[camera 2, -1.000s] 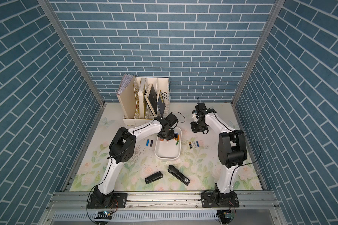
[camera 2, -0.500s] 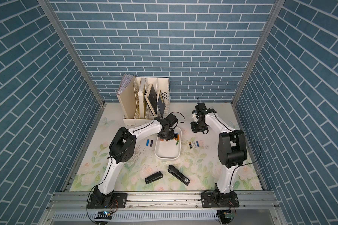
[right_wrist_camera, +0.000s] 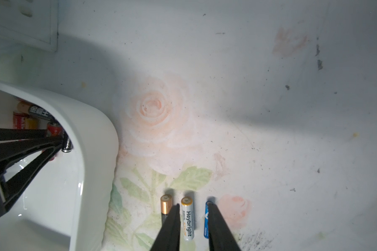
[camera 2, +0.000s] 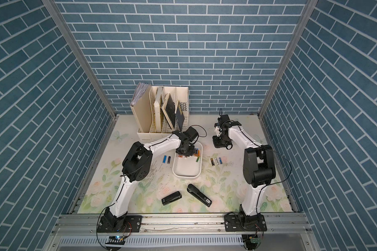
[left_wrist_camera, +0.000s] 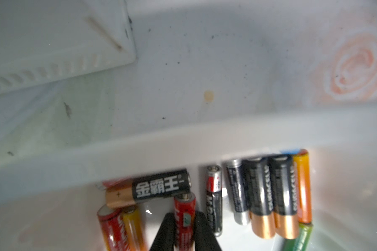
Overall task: Take the batteries out of the storage box
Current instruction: Pick up the battery from the storage box.
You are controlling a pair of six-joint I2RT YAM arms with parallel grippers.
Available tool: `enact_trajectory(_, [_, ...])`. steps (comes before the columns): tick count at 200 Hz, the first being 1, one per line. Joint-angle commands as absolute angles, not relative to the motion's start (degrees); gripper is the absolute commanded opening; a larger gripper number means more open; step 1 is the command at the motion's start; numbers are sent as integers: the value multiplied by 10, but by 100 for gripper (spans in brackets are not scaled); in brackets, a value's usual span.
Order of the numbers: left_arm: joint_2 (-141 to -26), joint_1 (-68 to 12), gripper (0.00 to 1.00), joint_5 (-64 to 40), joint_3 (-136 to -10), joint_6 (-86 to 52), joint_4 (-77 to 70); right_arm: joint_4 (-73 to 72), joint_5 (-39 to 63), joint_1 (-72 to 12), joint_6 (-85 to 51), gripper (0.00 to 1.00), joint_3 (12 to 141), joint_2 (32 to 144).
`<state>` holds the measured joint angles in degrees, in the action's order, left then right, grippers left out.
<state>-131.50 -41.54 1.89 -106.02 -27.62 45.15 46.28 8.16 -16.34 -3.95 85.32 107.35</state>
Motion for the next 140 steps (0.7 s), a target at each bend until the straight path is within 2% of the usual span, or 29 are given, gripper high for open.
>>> enact_trajectory(1, [-1321,-414,21,16,-1053,-277,457,475,78,-161,-21,26,856,1063])
enact_trajectory(140, [-1234,-400,20,-4,-1039,-293,451,470,83,-161,-24,26,855,1056])
